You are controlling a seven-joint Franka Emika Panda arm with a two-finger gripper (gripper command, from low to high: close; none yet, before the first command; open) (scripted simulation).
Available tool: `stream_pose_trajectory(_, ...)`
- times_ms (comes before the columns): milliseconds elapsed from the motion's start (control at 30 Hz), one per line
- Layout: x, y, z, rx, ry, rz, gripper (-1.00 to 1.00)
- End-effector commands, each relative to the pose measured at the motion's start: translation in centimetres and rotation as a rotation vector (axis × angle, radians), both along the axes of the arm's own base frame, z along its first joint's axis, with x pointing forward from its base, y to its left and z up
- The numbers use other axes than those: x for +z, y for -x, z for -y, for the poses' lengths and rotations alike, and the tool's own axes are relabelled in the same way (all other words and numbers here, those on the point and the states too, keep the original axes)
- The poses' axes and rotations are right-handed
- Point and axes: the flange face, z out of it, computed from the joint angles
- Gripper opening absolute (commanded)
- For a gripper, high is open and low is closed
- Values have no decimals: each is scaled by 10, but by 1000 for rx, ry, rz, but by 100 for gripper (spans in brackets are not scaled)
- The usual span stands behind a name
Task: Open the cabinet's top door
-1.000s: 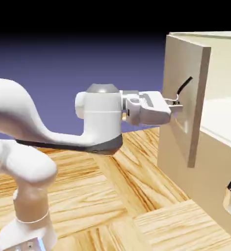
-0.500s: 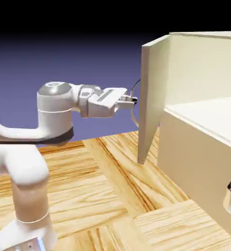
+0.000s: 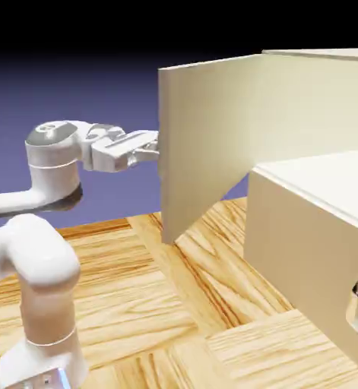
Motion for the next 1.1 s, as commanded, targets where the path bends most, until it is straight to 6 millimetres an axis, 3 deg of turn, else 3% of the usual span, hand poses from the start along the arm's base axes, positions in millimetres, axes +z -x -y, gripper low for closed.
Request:
stream_pose_trajectory(0, 0, 3, -7, -15, 0, 0, -100)
stream_pose_trajectory(267, 0, 24, -72, -145, 0, 0, -100)
stream_pose_trajectory(533, 0, 39, -160, -315, 0, 0, -100)
stream_pose_trajectory(1067, 0, 30, -311, -603, 0, 0, -100)
